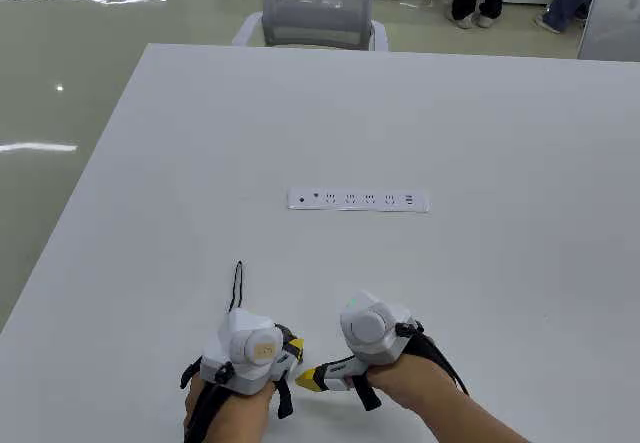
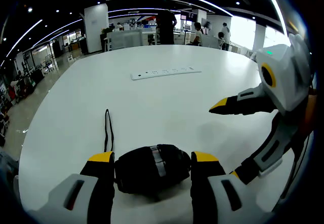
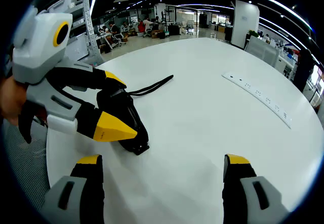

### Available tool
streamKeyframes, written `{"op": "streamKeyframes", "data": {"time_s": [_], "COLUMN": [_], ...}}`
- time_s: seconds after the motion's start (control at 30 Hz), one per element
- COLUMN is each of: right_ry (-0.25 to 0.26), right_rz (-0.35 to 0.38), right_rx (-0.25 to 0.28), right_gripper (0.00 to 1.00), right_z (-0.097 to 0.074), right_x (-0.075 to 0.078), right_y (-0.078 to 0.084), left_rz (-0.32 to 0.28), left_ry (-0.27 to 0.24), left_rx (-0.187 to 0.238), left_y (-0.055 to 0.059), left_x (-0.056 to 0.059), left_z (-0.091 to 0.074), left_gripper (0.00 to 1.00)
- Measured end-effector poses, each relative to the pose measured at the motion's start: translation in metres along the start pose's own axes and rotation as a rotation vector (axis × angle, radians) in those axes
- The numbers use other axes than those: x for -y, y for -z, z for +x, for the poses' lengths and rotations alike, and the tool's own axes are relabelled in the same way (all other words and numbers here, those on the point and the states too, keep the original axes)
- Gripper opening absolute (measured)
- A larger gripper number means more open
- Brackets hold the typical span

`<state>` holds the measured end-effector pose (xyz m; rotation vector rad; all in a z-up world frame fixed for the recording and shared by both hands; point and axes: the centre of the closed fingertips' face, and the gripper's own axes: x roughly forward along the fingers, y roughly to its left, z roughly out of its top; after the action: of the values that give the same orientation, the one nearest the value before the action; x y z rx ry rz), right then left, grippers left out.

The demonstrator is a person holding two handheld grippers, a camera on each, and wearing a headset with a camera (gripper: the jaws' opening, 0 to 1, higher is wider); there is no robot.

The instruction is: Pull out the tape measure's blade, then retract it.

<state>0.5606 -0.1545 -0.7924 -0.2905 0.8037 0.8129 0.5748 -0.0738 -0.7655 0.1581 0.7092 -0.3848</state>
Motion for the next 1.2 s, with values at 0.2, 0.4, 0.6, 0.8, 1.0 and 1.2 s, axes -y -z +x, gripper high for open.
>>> {"op": "streamKeyframes", "data": {"time_s": [0.2, 0.4, 0.6, 0.8, 1.0, 1.2], "right_ry": [0.019, 0.035, 0.062, 0.086, 0.115, 0.129], "right_rz": [-0.01, -0.006, -0.009, 0.011, 0.016, 0.035], "right_rx": [0.017, 0.034, 0.069, 0.08, 0.086, 0.14], "right_gripper": [1.0, 1.0, 1.0, 1.0, 1.0, 1.0], "right_z": [-0.006, -0.015, -0.024, -0.04, -0.058, -0.077], "right_x": [-0.002, -0.002, 0.001, 0.003, 0.004, 0.008], "right_y": [-0.005, -0.011, -0.016, -0.01, 0.004, 0.014], "left_rz": [-0.007, -0.034, -0.051, 0.026, 0.026, 0.045], "left_ry": [0.023, 0.051, 0.098, 0.221, 0.239, 0.271], "left_rx": [0.004, 0.023, 0.076, 0.101, 0.125, 0.129], "left_y": [-0.003, -0.01, -0.017, -0.01, -0.002, 0.009], "left_x": [-0.004, -0.01, -0.012, -0.006, -0.028, -0.04], "left_z": [0.001, -0.005, -0.015, -0.031, -0.051, -0.069], "left_gripper": [0.69, 0.8, 0.97, 0.99, 0.99, 0.99]}}
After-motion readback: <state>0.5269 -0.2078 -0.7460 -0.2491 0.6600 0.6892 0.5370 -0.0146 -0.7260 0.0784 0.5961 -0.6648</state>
